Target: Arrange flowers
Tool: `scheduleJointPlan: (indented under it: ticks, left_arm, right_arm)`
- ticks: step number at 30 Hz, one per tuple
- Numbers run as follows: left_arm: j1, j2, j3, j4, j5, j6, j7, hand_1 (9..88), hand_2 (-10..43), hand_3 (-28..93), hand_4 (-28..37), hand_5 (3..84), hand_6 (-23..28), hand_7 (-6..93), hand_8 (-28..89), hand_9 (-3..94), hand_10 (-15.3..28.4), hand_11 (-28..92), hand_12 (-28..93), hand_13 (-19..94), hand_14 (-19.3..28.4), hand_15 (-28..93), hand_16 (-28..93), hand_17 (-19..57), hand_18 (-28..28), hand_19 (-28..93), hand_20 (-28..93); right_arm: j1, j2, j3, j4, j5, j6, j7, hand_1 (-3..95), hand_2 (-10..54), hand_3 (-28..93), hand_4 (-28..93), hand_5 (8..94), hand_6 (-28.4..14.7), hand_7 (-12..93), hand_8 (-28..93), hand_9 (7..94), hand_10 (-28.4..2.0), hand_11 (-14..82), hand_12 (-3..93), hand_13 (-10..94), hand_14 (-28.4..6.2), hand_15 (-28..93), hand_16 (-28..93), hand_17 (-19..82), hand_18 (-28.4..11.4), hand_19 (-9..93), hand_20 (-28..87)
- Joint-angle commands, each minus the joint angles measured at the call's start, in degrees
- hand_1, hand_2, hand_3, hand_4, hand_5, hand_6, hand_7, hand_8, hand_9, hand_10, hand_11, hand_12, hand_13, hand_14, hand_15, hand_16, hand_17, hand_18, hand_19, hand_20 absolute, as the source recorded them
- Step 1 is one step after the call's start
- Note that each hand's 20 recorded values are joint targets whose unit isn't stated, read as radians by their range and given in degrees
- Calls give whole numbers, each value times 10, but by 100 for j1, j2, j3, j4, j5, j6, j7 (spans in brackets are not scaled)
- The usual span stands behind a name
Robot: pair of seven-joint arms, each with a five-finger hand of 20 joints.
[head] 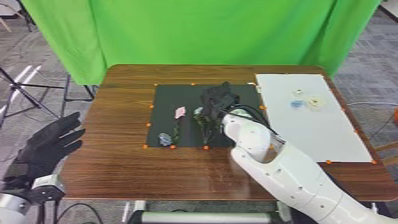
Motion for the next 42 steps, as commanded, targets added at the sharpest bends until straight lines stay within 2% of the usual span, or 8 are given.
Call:
scheduleJointPlan:
  ticks: [1,8,11,16,20,23,30,42]
  left_arm:
    - [50,-35,-38,-2,-13,12,-38,246,-6,699,-273,268,22,189,-100,206,100,159,170,154,129,229,44,-106,172,365,95]
    - [78,-71,-41,-24,-9,29,-20,246,-5,699,-273,268,22,188,-100,206,101,159,170,154,129,228,44,-106,172,365,95]
    - [82,-84,-32,-27,-8,27,-8,246,-5,699,-272,268,22,189,-100,205,101,158,170,154,130,229,45,-106,172,364,94]
    - [124,-116,-46,-52,-5,65,27,246,-5,698,-272,268,22,189,-100,205,101,158,171,154,129,229,45,-107,172,365,95]
    - [142,-142,-46,-56,1,72,49,246,-6,699,-271,268,23,187,-100,205,101,158,171,154,129,228,44,-107,172,365,94]
    - [163,-168,-61,-67,6,78,41,246,-6,699,-272,268,23,188,-100,206,101,159,171,154,129,230,45,-106,172,365,94]
    - [135,-171,-38,-55,-4,50,21,247,-5,700,-273,268,22,189,-100,206,101,159,170,154,129,229,44,-107,172,365,94]
    - [188,-184,-86,-71,0,50,42,247,-5,698,-272,268,23,189,-101,206,101,160,170,154,130,231,44,-106,172,365,94]
  right_arm:
    - [1,10,92,-160,-71,-50,12,270,-95,838,-283,566,20,390,-186,623,-89,323,257,614,-48,510,252,131,-203,706,516]
    - [-59,14,417,-368,-9,-265,174,258,-95,835,-283,556,15,386,-184,610,-90,329,257,602,-53,516,250,124,-207,705,521]
    - [-51,141,572,-372,88,30,514,246,-95,844,-282,527,6,382,-177,573,-96,340,264,575,-61,527,249,120,-209,708,525]
    - [-21,473,961,-260,216,-224,1190,270,-85,884,-256,429,-27,367,-156,444,-140,351,275,449,-91,553,218,105,-205,709,521]
    - [-132,812,1289,-122,454,-348,1524,276,-83,896,-245,302,-66,277,-118,302,-167,223,258,295,-133,360,185,55,-206,618,427]
    - [-281,994,1486,-90,663,-416,1802,277,-84,897,-246,272,-78,235,-102,265,-172,156,255,254,-151,260,205,45,-205,572,359]
    - [-575,1044,1744,-31,821,-471,2145,284,-89,889,-250,274,-86,227,-97,285,-176,150,249,309,-152,201,207,66,-200,563,304]
    - [-842,1349,1753,137,626,-585,2287,284,-92,875,-263,353,-72,260,-120,380,-163,194,223,436,-126,257,186,98,-198,621,314]
